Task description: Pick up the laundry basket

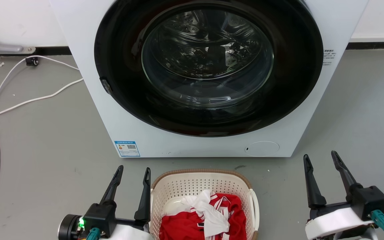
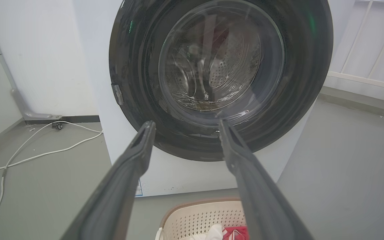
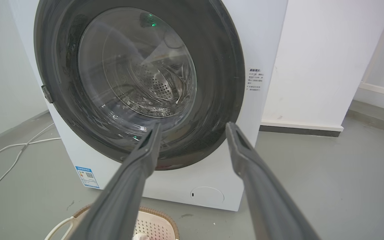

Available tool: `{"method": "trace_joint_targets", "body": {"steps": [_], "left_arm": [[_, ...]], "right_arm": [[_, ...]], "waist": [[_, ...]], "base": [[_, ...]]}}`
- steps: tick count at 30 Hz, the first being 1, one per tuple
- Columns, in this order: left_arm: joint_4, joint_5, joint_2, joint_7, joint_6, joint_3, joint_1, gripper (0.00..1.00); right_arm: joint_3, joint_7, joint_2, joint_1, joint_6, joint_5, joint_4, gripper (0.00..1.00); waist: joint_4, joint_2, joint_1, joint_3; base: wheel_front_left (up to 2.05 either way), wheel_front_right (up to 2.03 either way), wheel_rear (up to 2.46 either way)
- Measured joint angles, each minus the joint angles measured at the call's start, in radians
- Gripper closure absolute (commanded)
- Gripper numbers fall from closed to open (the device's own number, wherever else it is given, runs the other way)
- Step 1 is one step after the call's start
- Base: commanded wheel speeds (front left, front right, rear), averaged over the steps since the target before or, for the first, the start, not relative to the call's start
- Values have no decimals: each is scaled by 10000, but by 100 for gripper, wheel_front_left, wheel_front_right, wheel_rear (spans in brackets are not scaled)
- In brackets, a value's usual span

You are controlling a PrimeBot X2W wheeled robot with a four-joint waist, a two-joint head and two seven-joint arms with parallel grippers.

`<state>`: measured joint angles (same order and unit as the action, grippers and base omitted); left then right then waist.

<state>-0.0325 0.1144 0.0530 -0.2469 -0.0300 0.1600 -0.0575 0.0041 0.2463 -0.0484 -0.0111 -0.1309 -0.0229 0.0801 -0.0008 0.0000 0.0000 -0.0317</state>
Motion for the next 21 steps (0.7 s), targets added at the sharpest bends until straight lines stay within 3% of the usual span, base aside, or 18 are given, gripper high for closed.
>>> {"method": "trace_joint_targets", "body": {"steps": [9, 21], "left_arm": [[27, -686, -13, -140, -12, 71, -4, 0], [0, -644, -19, -161, 40, 146, -9, 0]], "right_arm": [[84, 157, -2, 0, 0, 612, -88, 0], [94, 171, -4, 0, 0, 506, -79, 0]], "waist": [[-7, 0, 0, -75], [3, 0, 0, -49]], "base": [[0, 0, 0], [0, 0, 0]]}}
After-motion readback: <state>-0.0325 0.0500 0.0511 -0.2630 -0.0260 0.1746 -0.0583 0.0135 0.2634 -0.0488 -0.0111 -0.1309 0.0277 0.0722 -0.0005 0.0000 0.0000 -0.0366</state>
